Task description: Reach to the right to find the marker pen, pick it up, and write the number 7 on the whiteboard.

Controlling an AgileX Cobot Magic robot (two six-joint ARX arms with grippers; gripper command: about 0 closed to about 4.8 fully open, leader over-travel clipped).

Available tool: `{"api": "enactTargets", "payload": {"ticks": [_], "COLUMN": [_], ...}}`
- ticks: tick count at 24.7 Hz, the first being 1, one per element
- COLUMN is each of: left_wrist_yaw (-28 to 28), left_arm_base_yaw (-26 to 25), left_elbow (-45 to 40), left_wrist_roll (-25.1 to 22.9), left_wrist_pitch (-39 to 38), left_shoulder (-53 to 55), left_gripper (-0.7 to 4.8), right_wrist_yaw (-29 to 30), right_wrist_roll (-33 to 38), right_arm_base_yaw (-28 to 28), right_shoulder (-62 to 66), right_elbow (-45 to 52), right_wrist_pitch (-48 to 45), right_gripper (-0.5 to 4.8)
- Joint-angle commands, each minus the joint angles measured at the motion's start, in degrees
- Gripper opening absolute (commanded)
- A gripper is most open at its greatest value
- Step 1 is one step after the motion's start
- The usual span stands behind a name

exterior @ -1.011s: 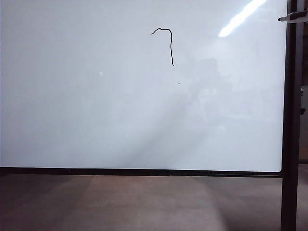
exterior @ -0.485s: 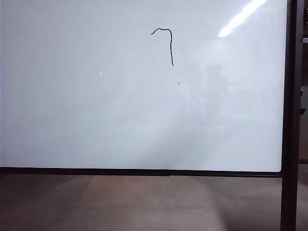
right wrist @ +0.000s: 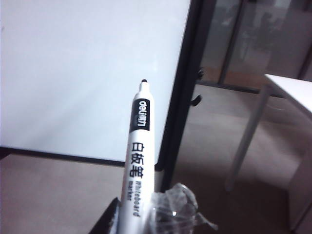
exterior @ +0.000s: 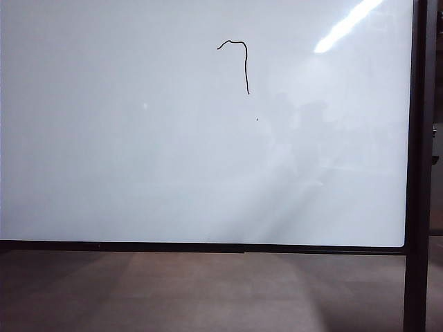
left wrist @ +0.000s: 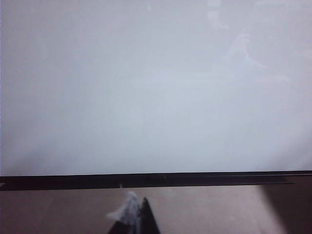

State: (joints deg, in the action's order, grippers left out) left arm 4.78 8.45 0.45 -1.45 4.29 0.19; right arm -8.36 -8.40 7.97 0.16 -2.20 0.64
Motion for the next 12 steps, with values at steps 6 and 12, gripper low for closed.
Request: {"api": "enactTargets", "payload": {"ticks": [6,12], "left_wrist_yaw": [0.33,0.35], "left_arm_base_yaw": [-0.07,-0.07], "left_elbow": [0.04,0.04], "left_wrist_roll": [-0.04,-0.04], "left_wrist_pitch": [0.48,0.48], "left_shoulder": [0.04,0.04], "left_gripper": [-0.01,-0.01], "right_wrist_yaw": [-1.07,-0.92], "right_wrist_roll": [2.99,7.74], "right_arm_base_yaw": [-0.79,-3.43], "right_shoulder": [-0.02,-0.04], "right_elbow": [1.9,1.9], "right_wrist_pitch": [-4.2,-4.37], "right_gripper": [0.13,0.13]}}
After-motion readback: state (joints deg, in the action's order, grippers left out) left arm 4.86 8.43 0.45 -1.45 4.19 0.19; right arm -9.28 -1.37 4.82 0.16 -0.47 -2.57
